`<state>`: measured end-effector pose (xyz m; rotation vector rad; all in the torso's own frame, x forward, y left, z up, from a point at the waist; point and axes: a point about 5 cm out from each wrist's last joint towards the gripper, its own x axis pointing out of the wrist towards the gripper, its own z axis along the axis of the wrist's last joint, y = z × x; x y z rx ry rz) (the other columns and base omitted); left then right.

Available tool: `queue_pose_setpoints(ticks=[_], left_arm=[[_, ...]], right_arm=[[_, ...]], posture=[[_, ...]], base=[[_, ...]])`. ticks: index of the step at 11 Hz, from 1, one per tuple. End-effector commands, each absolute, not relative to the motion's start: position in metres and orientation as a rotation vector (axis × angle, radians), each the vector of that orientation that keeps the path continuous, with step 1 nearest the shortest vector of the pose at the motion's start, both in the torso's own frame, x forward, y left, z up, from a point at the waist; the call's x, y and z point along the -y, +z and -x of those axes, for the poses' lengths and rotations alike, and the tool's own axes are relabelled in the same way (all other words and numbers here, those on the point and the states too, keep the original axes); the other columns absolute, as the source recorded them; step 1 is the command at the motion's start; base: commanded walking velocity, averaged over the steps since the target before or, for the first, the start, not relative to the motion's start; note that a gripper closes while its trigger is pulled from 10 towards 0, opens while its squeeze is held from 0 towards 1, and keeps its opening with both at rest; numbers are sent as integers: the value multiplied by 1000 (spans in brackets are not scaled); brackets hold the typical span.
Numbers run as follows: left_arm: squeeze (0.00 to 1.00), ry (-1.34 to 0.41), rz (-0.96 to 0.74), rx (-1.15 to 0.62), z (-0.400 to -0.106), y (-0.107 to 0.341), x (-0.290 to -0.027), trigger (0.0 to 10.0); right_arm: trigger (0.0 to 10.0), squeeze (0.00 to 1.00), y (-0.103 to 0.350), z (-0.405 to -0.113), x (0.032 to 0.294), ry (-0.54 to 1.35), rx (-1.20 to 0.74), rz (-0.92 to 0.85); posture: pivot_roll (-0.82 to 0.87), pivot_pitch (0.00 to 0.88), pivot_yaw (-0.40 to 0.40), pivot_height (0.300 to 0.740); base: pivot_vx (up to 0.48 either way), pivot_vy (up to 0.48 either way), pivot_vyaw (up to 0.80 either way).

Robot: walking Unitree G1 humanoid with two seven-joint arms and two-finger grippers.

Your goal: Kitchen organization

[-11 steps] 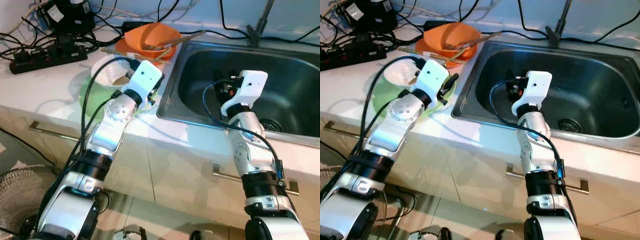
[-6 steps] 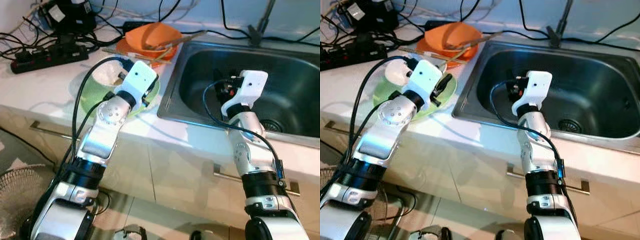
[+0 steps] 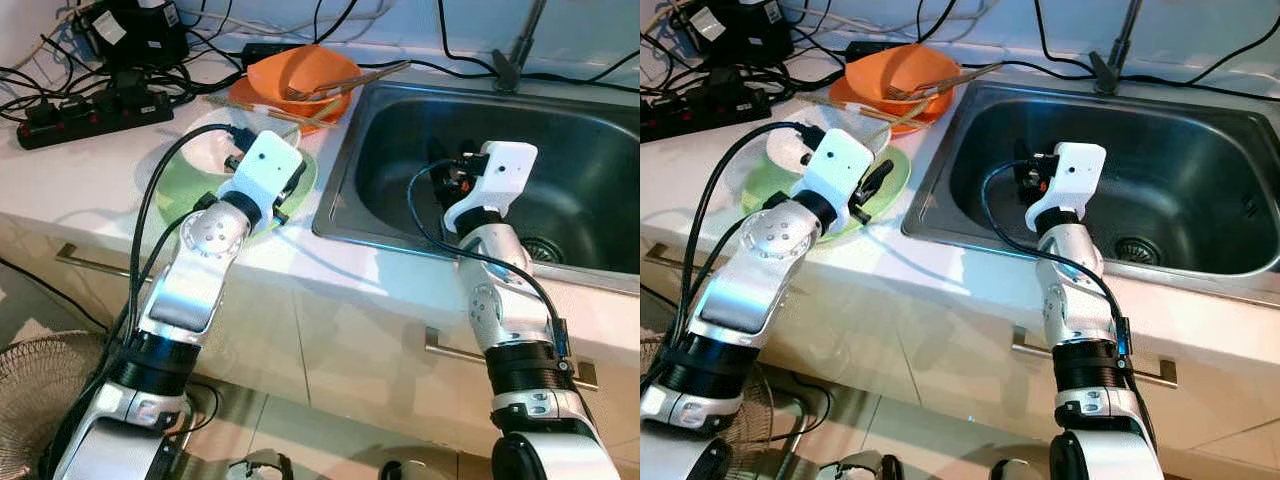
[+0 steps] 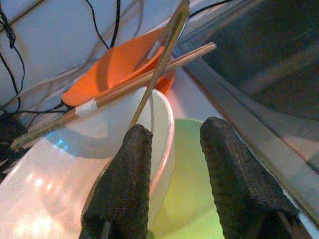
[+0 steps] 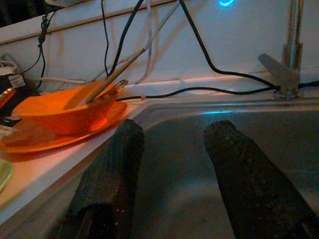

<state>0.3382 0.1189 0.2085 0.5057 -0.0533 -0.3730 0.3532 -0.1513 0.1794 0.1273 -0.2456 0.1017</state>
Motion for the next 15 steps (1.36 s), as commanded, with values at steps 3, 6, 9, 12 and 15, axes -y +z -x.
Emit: queue_pose_setpoints(ticks=[3, 6, 9, 12, 15], left_arm=[[0, -361, -518, -21, -333, 200, -133, 10000], [0, -316, -546, -8, -331, 211, -145, 10000], [0, -278, -544, 56, -333, 230, -148, 10000], [0, -292, -533, 248, -330, 260, -139, 10000], [0, -384, -508, 271, -326, 256, -120, 10000]], right_arm=[[10000, 0, 185, -356, 149, 110, 259, -133], [10000, 0, 189, -358, 152, 102, 269, -133], [10000, 0, 194, -361, 154, 96, 281, -132], [10000, 0, 192, -361, 157, 86, 278, -136], [10000, 0, 191, -361, 156, 84, 277, -141]], posture=[[130, 65, 59, 740], [137, 72, 56, 740], [143, 77, 49, 740], [141, 82, 51, 740], [137, 82, 51, 740]], base=[[0, 0, 0], [0, 0, 0], [0, 0, 0], [0, 0, 0], [0, 0, 0]])
